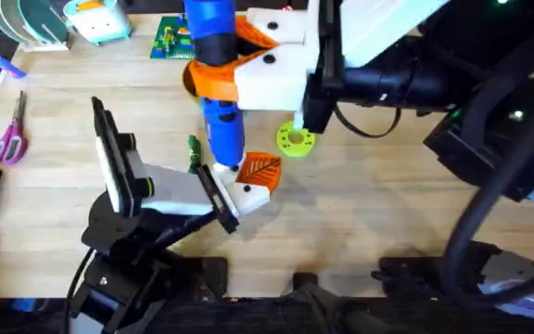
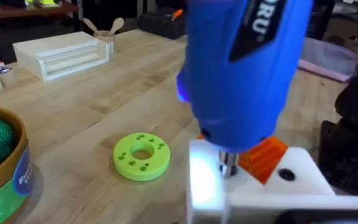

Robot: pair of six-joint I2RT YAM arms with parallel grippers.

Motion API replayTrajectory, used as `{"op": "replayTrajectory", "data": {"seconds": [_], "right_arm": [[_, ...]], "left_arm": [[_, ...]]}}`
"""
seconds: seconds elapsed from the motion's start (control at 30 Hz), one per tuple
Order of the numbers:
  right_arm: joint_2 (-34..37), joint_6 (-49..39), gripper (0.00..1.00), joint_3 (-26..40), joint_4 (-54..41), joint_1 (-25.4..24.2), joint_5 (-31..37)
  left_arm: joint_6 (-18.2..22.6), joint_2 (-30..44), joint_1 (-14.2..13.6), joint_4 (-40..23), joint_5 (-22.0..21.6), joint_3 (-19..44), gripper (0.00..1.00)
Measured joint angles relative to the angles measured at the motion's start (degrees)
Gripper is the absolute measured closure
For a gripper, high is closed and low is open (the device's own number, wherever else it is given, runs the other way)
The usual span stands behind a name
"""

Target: Pick up the gripper from the table and insert it into the empty holder that is missing its gripper. Then pick up a screw, insert it into the mounting hole, and use the screwdriver to tighten it. Finally, clean up the table by picking up the vegetable and placing it into the bucket.

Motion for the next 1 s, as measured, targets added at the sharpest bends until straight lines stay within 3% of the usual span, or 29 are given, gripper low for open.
{"op": "replayTrajectory", "data": {"seconds": [0.43, 1.0], "right_arm": [[-0.2, 0.0, 0.976, 0.0, 3.9, 0.0, 0.0], [-2.0, 0.2, 0.976, 0.0, -0.8, -0.8, -0.5]], "left_arm": [[0.0, 0.0, 0.0, 0.0, 0.1, 0.0, 0.985], [0.0, 0.0, 0.0, 0.0, 0.1, 0.0, 0.985]]}}
